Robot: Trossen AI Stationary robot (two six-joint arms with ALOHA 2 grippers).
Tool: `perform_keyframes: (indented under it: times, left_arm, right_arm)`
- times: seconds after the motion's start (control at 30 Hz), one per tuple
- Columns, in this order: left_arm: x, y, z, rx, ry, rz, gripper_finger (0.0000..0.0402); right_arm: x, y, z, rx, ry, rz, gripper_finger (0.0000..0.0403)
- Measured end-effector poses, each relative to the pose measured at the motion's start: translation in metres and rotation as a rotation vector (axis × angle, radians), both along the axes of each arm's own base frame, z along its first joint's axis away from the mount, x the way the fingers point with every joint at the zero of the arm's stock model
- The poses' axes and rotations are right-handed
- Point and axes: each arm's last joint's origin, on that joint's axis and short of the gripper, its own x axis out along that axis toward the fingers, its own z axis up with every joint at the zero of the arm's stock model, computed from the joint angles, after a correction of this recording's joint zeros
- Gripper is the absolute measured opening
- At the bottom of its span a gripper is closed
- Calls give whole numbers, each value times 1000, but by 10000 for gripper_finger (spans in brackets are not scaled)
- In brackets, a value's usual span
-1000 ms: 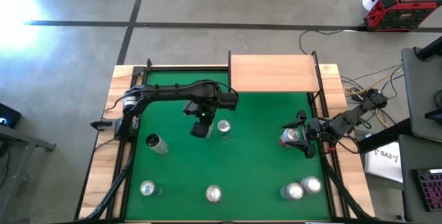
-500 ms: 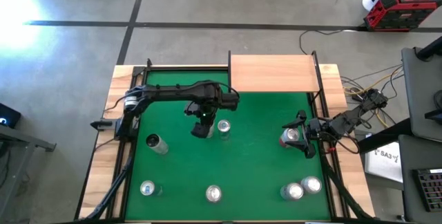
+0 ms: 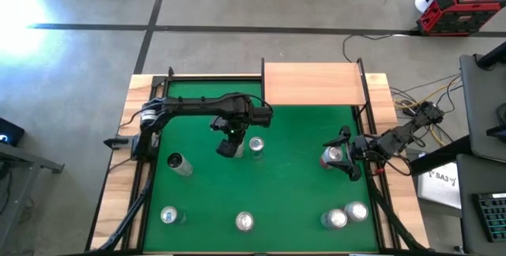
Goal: Place canned beverage on shelf
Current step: Move the top white-yellow soda can to the center of the table, then adjust the top blue soda can
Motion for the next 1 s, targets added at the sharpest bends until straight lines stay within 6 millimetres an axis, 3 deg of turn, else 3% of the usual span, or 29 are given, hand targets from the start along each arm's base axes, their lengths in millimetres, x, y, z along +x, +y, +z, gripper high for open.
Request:
perform_keyframes:
  times: [0.53,0.8,1.0]
  left_arm:
    - [1,-4,8,40,-11,-113,395]
    - [5,-14,27,48,-89,-159,392]
    - [14,-21,30,56,-178,-125,391]
  right_arm:
    - [0,0,0,0,0,1,315]
    - [0,0,0,0,0,1,315]
    - [0,0,0,0,0,0,315]
